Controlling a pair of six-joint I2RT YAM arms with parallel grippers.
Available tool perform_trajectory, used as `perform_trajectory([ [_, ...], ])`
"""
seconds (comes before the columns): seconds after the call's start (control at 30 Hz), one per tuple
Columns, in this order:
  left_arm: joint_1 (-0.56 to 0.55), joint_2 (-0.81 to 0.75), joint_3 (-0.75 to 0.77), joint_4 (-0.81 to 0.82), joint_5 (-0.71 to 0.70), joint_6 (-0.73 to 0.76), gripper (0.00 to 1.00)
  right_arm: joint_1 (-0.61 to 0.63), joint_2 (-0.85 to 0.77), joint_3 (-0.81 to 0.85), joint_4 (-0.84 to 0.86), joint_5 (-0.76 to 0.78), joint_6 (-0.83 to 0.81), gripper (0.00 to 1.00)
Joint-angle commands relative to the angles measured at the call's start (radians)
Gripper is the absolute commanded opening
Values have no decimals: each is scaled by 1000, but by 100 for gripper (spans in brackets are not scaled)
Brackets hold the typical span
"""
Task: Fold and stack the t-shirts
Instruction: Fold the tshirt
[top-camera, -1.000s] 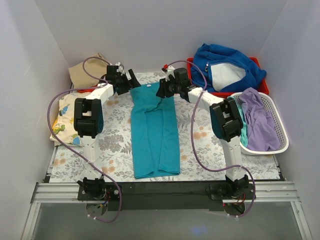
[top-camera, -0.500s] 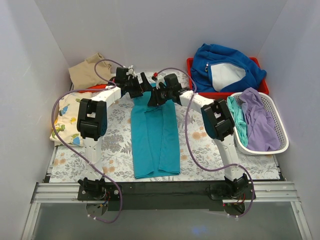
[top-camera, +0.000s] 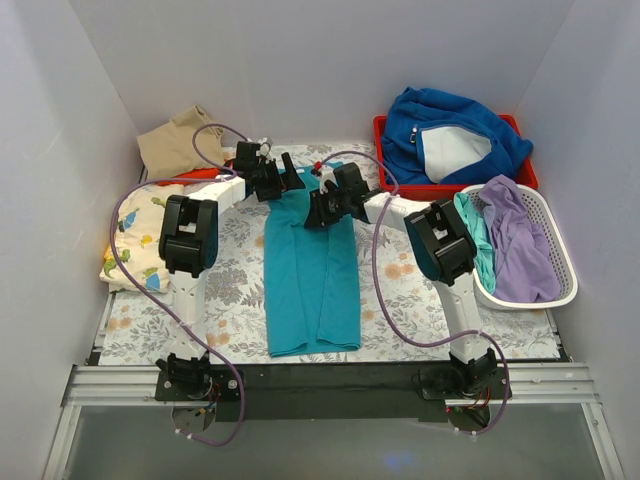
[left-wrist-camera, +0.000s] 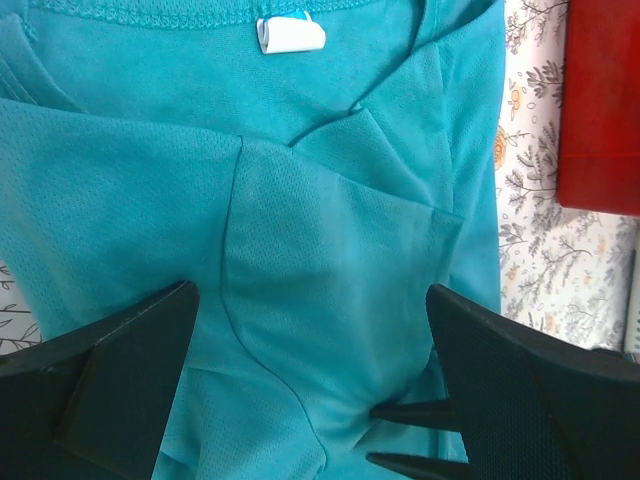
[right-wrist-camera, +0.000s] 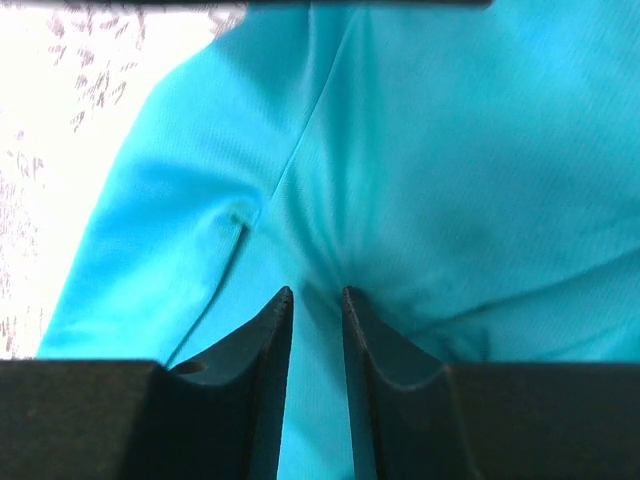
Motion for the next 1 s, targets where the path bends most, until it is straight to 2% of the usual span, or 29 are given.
perform_trajectory([
  [0.0, 6, 18, 18, -29, -122, 66, 98, -1, -72, -46, -28, -50, -47, 34],
  [0.13, 6, -7, 72, -25, -95, 100, 98, -1, -196, -71, -26, -80, -98, 39],
  [0.3, -2, -76, 122, -34, 55, 92, 98, -3, -345, -138, -32, -8, -127, 43],
  [0.4, -5, -128, 158, -132, 68, 72, 98, -4, -441, -220, -55, 44, -127, 46],
  [0.47, -5, -169, 114, -211, 40, 46, 98, -9, -513, -290, -116, 112, -119, 48],
  [0.53, -10, -293, 5, -209, 2, 4, 98, -13, -596, -358, -147, 147, -105, 48],
  [0.57, -19, -350, -144, -190, -19, -13, 98, -18, -628, -438, -164, 163, -93, 50],
  [0.6, -28, -454, -216, -175, -76, -27, 98, -18, -694, -479, -172, 164, -73, 50],
  [0.67, -59, -561, -419, -164, -166, -40, 98, -16, -763, -604, -181, 146, -40, 50],
  [0.73, -77, -705, -541, -175, -226, -88, 98, -15, -857, -683, -196, 125, 14, 50],
  [0.77, -98, -750, -651, -178, -237, -101, 98, -12, -889, -721, -198, 118, 31, 50],
  [0.87, -149, -928, -823, -198, -296, -181, 98, 5, -1006, -845, -222, 115, 79, 50],
  [0.97, -198, -1077, -932, -225, -328, -276, 98, 16, -1095, -945, -250, 109, 140, 51],
])
